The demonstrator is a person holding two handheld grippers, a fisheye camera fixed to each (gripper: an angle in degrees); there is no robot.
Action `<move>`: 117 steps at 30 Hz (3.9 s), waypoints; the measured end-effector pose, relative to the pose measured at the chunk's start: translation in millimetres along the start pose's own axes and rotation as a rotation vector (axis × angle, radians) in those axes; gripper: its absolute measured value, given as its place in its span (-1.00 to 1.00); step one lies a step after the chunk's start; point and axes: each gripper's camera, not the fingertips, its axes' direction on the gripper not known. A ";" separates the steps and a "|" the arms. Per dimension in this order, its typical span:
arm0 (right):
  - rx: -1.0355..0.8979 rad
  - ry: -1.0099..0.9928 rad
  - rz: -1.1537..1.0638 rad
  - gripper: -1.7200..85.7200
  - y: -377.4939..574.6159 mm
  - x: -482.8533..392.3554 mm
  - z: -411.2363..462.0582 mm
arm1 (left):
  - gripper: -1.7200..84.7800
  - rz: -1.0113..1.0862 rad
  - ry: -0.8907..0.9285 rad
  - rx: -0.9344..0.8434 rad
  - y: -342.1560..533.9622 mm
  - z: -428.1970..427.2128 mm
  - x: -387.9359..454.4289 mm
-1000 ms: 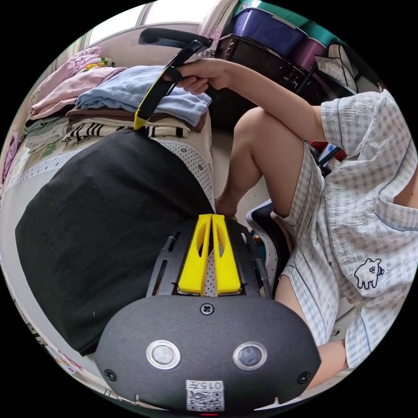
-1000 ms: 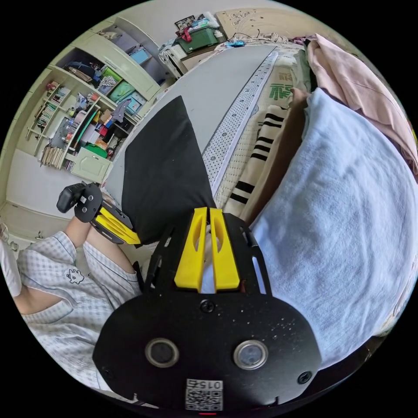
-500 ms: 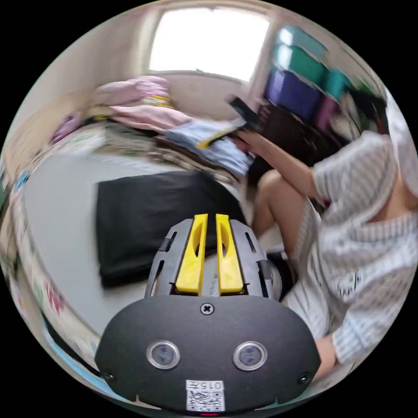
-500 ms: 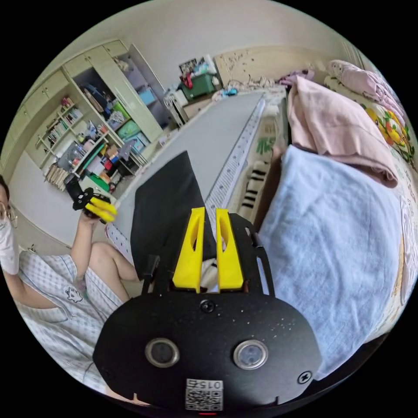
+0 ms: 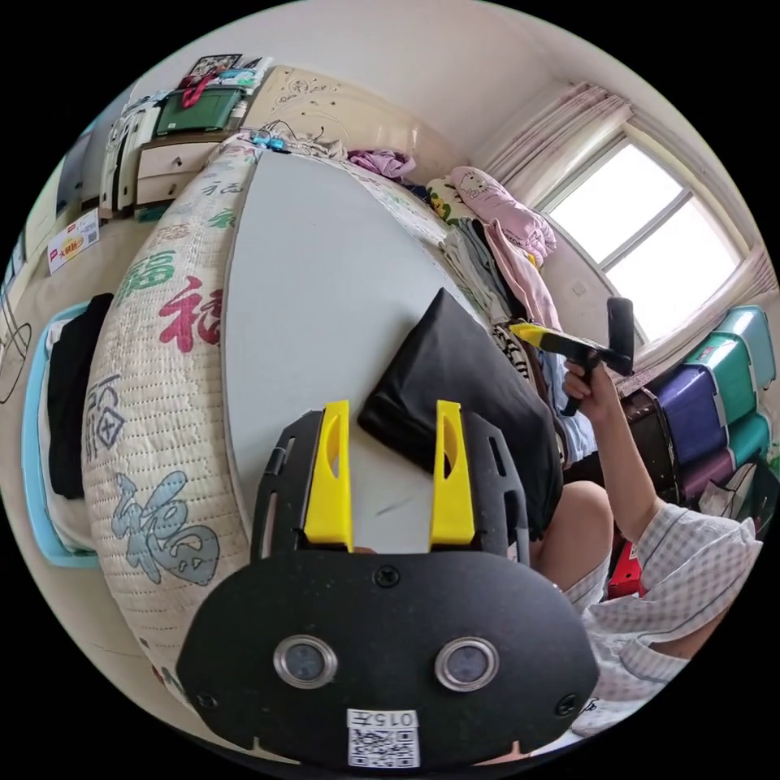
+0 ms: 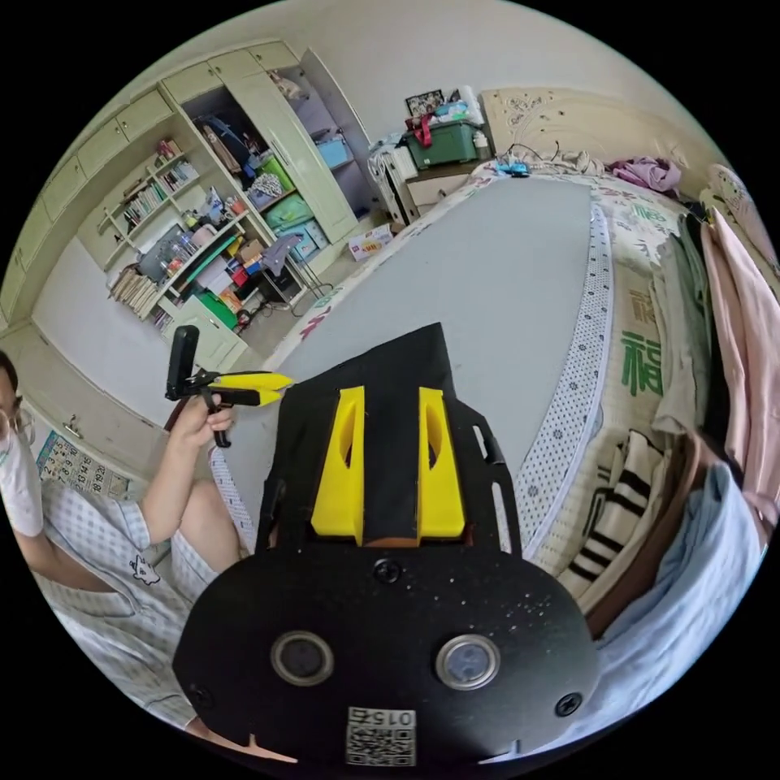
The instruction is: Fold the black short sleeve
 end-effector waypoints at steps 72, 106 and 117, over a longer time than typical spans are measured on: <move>0.735 0.400 -0.121 -0.95 649.3 -227.7 -383.2 | -0.94 0.941 0.354 0.258 175.6 -100.6 565.8; 0.698 0.722 -0.026 -0.92 221.1 102.5 -355.7 | -0.92 0.682 0.201 0.418 -269.6 139.8 534.3; 0.231 0.918 0.388 -0.85 92.2 273.9 -167.0 | -0.82 0.279 -0.113 0.404 -350.0 302.1 412.5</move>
